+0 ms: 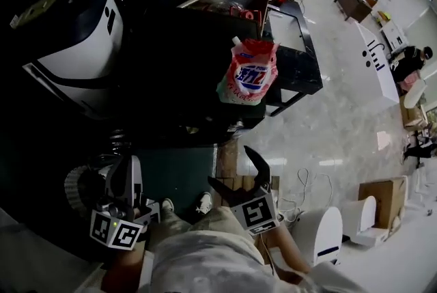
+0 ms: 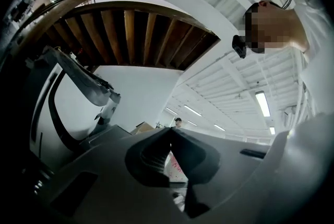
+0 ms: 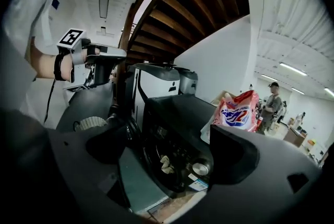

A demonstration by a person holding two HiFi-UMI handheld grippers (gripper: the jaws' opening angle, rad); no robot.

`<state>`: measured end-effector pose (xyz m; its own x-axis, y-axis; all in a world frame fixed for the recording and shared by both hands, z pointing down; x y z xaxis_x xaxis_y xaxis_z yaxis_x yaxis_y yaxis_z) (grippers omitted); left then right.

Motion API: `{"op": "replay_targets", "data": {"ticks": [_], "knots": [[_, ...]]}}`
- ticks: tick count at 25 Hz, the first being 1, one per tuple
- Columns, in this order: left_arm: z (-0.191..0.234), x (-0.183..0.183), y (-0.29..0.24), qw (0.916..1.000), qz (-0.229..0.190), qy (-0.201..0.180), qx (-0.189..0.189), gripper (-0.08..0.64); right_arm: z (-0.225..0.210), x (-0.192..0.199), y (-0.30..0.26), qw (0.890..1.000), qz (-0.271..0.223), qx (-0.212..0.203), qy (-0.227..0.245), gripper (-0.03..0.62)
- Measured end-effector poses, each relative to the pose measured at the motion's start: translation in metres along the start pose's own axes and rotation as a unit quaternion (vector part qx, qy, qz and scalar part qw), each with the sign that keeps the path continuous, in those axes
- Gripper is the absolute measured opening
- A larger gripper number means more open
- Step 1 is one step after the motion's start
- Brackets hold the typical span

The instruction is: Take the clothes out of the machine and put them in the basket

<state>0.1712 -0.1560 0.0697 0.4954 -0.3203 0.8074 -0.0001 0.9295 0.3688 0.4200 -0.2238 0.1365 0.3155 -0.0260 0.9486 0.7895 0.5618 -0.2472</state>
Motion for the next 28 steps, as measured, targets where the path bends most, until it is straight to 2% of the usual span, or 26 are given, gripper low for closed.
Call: {"op": "replay_targets", "data": {"ticks": [4, 7, 11, 15, 20, 28], "knots": [[0.012, 0.008, 0.016, 0.9979, -0.018, -0.021, -0.058, 0.014, 0.002, 0.020, -0.022, 0.998, 0.006, -0.060, 0.001, 0.486], [0.027, 0.017, 0.034, 0.9957, -0.017, -0.026, -0.088, 0.014, 0.009, 0.032, -0.039, 0.996, 0.020, -0.088, 0.007, 0.486], [0.062, 0.035, 0.061, 0.9933, -0.005, -0.030, -0.111, 0.014, 0.032, 0.055, -0.077, 0.993, 0.034, -0.114, 0.014, 0.486], [0.116, 0.066, 0.087, 0.9922, 0.000, -0.025, -0.122, 0.014, 0.076, 0.087, -0.123, 0.986, 0.034, -0.160, 0.028, 0.486], [0.188, 0.101, 0.118, 0.9914, -0.021, -0.025, -0.127, 0.014, 0.126, 0.136, -0.171, 0.982, 0.029, -0.180, 0.043, 0.486], [0.269, 0.167, 0.186, 0.9873, -0.036, -0.006, -0.155, 0.014, 0.170, 0.232, -0.212, 0.980, 0.044, -0.182, 0.065, 0.486]]}}
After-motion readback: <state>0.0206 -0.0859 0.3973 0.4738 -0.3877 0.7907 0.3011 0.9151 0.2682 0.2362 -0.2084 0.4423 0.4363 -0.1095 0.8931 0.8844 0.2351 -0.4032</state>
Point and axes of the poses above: the fingertips, and each gripper's own axes: y backward along the fingers, z to its left, x out of its underside, the point moved 6 cm from there along y, backward along the fingers, and after that the axes turned 15 degrees about -z, right-handed, at the moved point
